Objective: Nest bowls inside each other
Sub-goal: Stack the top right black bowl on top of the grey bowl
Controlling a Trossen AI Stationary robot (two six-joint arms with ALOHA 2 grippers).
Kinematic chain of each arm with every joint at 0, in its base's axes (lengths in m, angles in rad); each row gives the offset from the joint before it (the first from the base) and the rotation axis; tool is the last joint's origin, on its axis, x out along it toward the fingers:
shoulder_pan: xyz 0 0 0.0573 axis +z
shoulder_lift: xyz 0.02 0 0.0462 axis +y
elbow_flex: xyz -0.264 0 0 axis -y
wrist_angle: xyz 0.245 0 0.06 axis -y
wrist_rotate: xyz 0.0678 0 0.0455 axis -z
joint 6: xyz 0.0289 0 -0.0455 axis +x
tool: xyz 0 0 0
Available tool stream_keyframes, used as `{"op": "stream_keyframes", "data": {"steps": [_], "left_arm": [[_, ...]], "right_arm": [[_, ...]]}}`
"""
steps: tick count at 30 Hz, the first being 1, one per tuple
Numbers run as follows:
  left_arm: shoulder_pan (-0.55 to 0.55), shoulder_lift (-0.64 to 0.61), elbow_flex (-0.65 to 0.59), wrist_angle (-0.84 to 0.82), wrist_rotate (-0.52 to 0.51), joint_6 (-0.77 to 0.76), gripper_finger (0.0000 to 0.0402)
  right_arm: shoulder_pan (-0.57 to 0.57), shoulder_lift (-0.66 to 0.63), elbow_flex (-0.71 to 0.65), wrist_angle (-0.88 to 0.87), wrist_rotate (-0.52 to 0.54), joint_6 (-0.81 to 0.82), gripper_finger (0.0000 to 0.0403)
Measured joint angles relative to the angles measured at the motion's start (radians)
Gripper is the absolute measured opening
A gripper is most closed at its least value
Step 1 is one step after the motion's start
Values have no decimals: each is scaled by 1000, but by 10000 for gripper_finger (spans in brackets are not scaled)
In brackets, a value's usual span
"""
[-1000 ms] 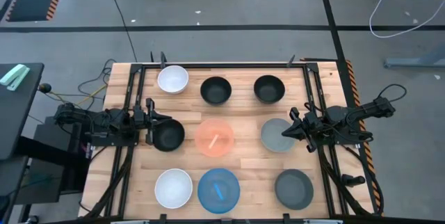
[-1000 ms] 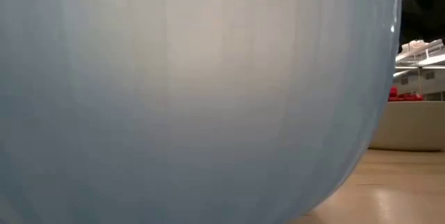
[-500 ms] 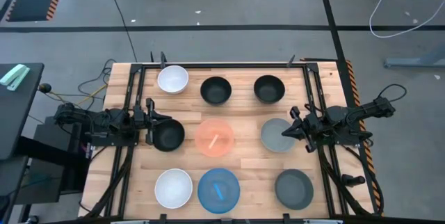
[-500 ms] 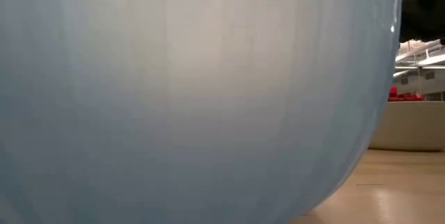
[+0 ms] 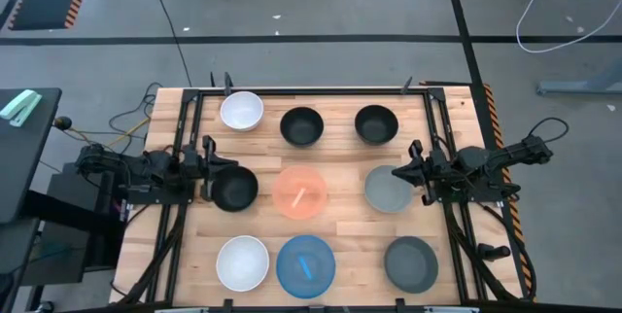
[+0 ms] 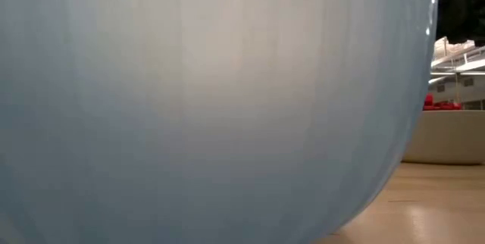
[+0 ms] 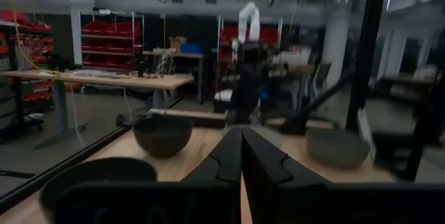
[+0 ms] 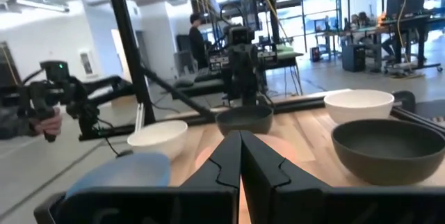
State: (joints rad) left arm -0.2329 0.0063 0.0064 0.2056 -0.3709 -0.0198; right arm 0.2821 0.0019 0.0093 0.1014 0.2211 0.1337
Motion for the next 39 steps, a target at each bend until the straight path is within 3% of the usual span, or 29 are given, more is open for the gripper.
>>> {"op": "stream_keyframes", "data": {"steps": [7,16,25,29,34,39], "left_arm": [[0,0,0,57,-47,-6,17],[1,0,0,76,-104,-153,9],[1,0,0,132,-245,-170,19],[1,0,2,232,-239,-176,13],[1,0,53,222,-235,-132,18],[1,0,109,180,-235,-100,31]], "right_arm": [[0,0,1,39,0,-11,13],[0,0,1,55,40,2,13],[-1,0,11,98,245,142,13],[-1,1,83,75,243,141,13],[-4,42,258,-156,288,176,13],[-28,178,456,-359,316,240,13]]}}
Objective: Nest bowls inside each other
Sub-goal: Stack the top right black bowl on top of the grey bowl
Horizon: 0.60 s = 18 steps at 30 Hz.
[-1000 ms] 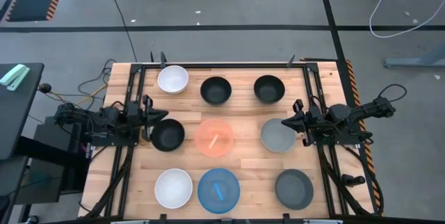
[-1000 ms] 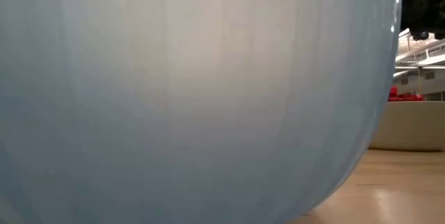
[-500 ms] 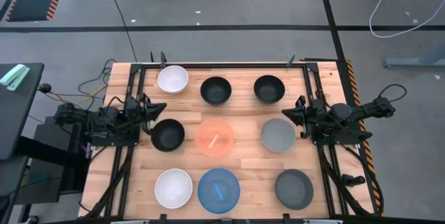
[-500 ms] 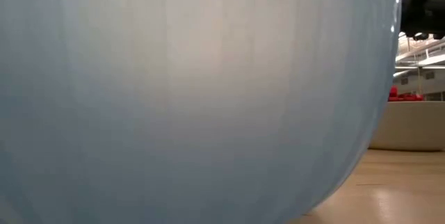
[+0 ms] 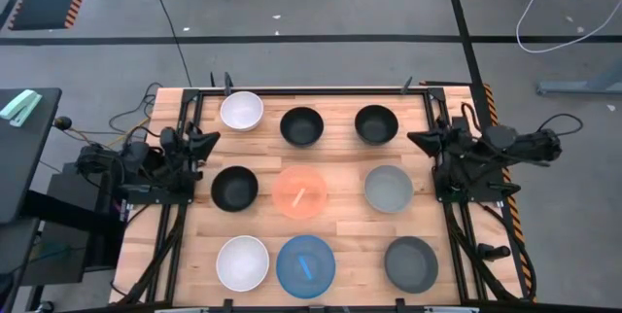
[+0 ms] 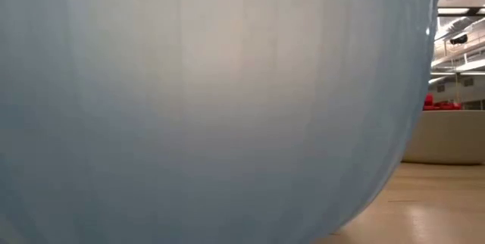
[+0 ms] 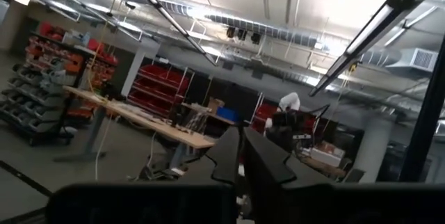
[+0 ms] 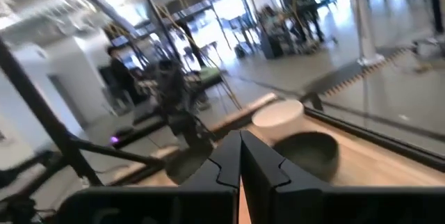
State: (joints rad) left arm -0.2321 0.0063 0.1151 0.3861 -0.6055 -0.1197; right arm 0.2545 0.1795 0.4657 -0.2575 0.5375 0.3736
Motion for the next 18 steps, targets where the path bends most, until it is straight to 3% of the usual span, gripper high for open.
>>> {"op": "stream_keyframes", "data": {"steps": [12,18], "left_arm": [[0,144,198,-297,1,-28,43],[0,278,365,-554,1,-88,59]], "right_arm": [[-143,453,465,-459,13,111,13],[-235,654,650,-669,-56,174,13]]}}
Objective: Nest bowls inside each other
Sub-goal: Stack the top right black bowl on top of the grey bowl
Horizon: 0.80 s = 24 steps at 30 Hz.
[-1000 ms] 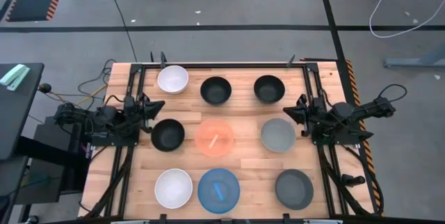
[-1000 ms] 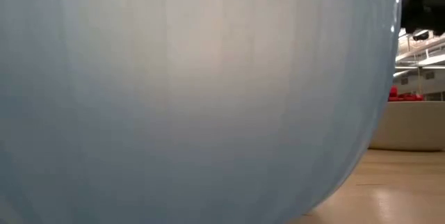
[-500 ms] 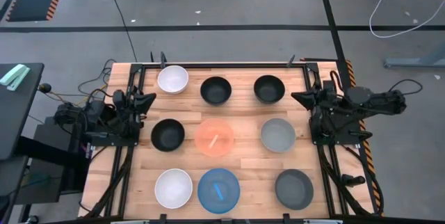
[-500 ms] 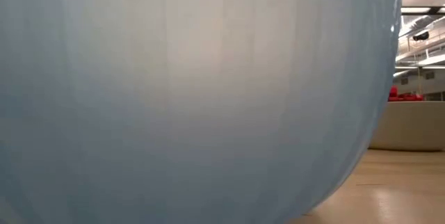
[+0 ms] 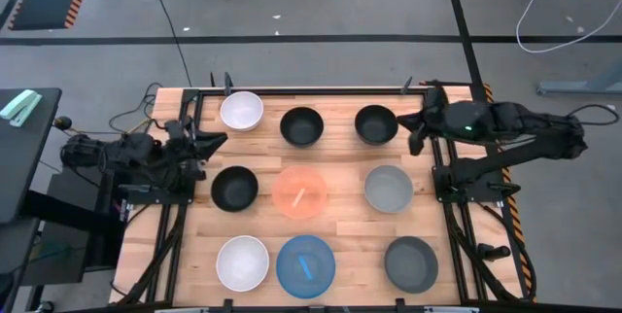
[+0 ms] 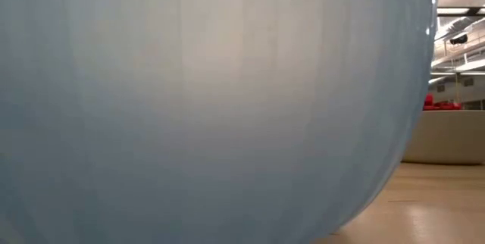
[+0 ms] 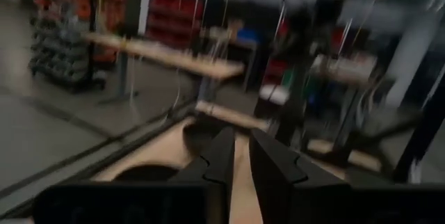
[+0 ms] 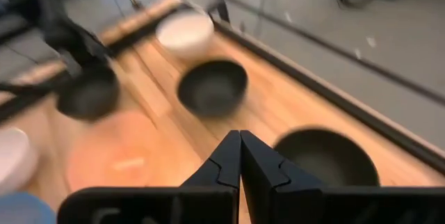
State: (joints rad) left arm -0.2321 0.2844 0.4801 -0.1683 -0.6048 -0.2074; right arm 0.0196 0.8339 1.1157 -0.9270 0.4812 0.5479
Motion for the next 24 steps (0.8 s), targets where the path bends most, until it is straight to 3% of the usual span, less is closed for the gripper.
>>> {"op": "stream_keyframes", "data": {"steps": [7,15,24], "left_arm": [[0,134,187,-309,0,-88,77],[59,197,313,-456,9,-115,69],[250,232,326,-483,233,-101,75]], "right_arm": [[-139,182,119,-182,-124,58,13],[-280,269,132,-195,-292,50,13],[-385,314,132,-205,-308,-103,13]]}}
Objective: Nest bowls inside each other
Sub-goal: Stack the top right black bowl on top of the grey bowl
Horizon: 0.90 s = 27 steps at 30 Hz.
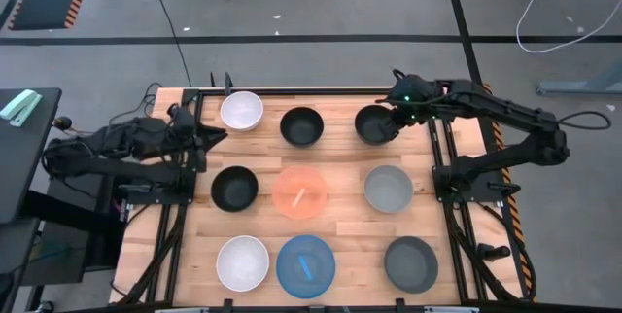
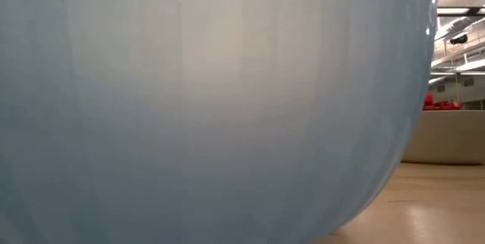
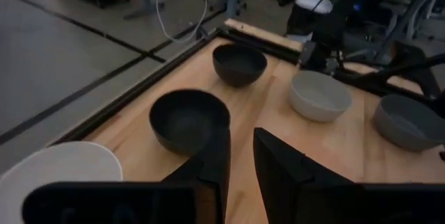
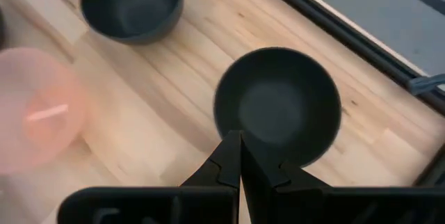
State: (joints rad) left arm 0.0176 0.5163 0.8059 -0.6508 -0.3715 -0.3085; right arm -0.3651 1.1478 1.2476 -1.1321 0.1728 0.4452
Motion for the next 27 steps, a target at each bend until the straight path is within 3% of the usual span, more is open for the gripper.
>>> {"op": "stream_keyframes", "data": {"steps": [6,12,18,23,27], "left_arm": [[131,87,0,2,166,30,84],[216,203,0,42,333,85,98],[251,289,0,126,379,137,105],[261,332,0,162,397,139,105],[261,343,0,165,397,139,105]], "right_arm": [[-56,23,0,-49,-88,-53,25],[-96,27,0,-124,-88,-74,54],[-124,32,-9,-230,-117,-39,72],[-84,18,-68,-225,-126,-3,72],[-116,18,-153,-153,-125,-3,71]]}}
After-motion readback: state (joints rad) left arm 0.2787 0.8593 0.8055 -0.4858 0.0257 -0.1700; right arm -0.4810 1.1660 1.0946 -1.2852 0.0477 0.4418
